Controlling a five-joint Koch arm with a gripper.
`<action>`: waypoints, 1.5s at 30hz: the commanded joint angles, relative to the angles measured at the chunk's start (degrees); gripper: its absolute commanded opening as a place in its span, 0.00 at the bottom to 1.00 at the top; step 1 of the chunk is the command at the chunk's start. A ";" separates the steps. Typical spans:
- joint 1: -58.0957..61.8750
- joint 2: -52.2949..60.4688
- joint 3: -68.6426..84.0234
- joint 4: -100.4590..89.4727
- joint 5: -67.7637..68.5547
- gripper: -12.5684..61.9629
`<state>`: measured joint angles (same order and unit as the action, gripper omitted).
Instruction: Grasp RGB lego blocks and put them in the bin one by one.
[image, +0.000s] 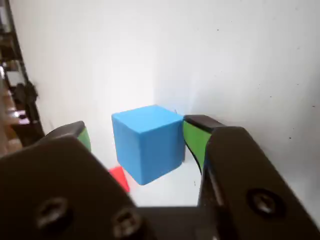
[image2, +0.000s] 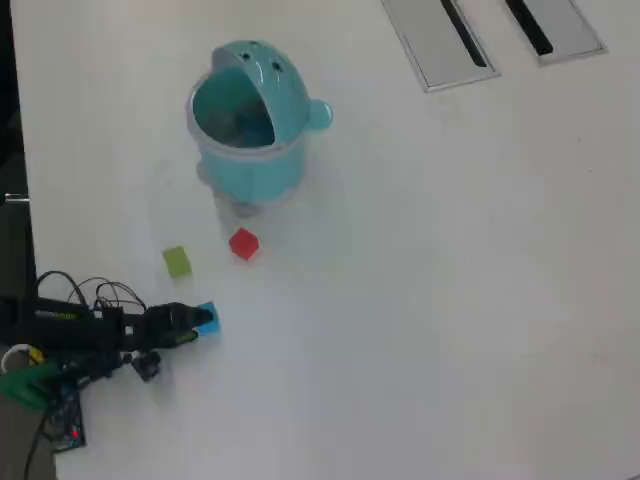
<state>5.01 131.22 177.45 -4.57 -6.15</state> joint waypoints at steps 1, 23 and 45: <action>0.00 1.85 4.22 1.93 -0.09 0.63; 0.35 1.93 4.22 2.02 -0.09 0.63; 5.19 2.99 4.04 -11.07 -4.92 0.62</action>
<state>10.11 131.22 177.45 -10.37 -7.91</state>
